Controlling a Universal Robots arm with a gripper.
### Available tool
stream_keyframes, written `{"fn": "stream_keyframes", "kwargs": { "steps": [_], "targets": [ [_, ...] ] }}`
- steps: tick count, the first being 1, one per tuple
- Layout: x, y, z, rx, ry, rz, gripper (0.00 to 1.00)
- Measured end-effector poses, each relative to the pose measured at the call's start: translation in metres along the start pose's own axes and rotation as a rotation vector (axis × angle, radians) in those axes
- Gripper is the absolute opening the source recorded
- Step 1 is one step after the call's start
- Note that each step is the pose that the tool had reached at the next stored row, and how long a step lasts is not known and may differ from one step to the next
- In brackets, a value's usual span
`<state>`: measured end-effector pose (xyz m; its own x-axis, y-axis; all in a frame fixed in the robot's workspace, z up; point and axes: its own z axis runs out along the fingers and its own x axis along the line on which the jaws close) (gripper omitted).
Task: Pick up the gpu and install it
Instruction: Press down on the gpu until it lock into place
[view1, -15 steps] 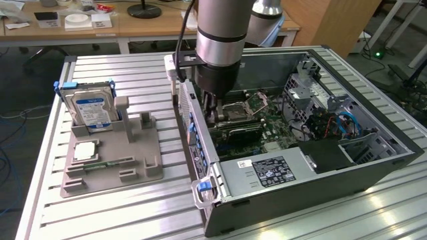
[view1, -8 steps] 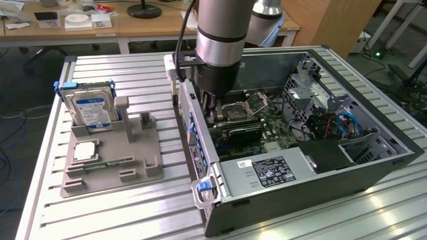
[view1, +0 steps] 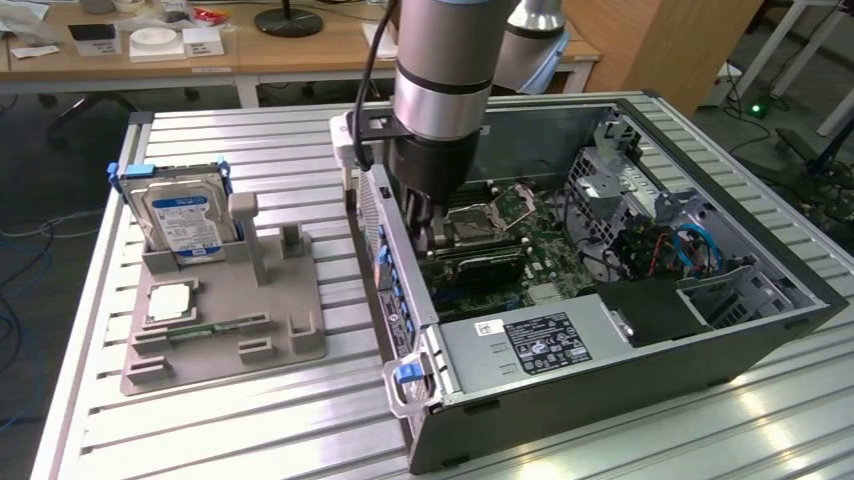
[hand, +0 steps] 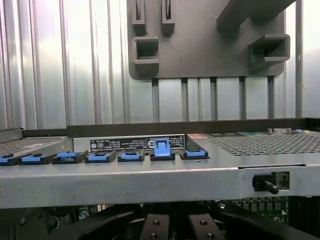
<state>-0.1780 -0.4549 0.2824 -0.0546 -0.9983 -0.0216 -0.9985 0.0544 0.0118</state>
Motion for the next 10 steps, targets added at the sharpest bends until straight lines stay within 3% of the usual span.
{"fn": "stream_keyframes", "kwargs": {
  "steps": [10],
  "targets": [
    [-0.0006, -0.0046, 0.0017, -0.0098, 0.0006, 0.000, 0.10]
  ]
}}
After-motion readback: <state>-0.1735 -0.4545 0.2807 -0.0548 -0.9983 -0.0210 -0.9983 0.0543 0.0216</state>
